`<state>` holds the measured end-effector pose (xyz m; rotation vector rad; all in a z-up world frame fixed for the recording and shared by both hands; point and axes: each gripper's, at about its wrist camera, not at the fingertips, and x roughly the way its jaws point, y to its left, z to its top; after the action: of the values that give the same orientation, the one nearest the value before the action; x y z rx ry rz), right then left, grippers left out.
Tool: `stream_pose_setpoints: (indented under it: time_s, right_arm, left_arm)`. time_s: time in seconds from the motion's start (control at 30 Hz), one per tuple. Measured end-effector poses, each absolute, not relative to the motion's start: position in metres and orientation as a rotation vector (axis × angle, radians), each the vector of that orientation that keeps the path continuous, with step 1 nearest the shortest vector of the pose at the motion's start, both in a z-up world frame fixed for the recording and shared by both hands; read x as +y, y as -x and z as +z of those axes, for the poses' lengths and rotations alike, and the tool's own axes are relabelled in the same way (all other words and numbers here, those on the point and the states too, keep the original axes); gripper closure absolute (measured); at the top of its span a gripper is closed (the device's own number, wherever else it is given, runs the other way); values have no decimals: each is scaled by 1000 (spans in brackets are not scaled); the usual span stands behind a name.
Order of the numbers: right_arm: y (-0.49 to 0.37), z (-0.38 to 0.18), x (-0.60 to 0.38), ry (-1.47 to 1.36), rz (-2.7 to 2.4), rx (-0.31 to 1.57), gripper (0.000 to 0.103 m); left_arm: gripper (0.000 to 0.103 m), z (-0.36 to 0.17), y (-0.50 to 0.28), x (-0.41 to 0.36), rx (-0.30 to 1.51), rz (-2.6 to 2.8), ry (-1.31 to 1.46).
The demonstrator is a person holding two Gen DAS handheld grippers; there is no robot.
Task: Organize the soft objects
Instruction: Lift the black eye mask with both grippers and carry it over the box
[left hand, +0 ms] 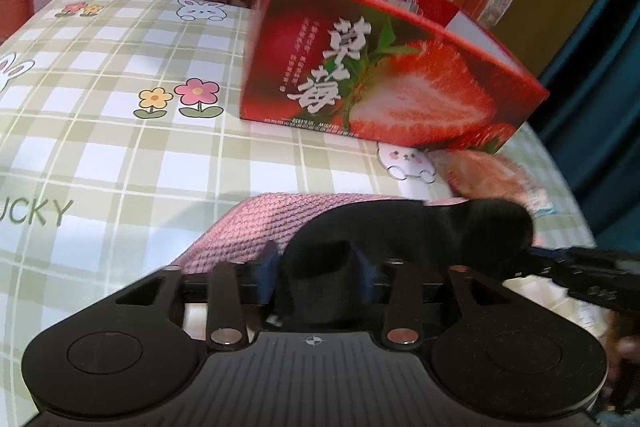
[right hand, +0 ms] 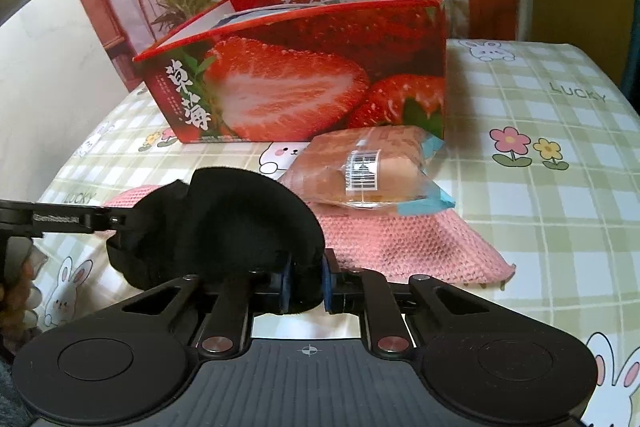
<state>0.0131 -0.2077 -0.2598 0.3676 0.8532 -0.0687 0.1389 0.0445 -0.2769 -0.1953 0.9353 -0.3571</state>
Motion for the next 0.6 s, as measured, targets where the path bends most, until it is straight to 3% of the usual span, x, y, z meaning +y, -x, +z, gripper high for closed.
stream_pose_setpoints:
  time_s: [0.07,0.2,0.6]
  right_arm:
    - [-13,-260,-208,-368,-69,856,90]
    - [-14,-262,-208,-369,-71,865,90]
    - [-14,-267,-211,-387,-74,883,90]
  left_arm:
    - [37,-270,-132,52,920,-363,233]
    - [33,-261,-124,58,905,-349,244]
    - [34,-286,-140,52,955,-352,189]
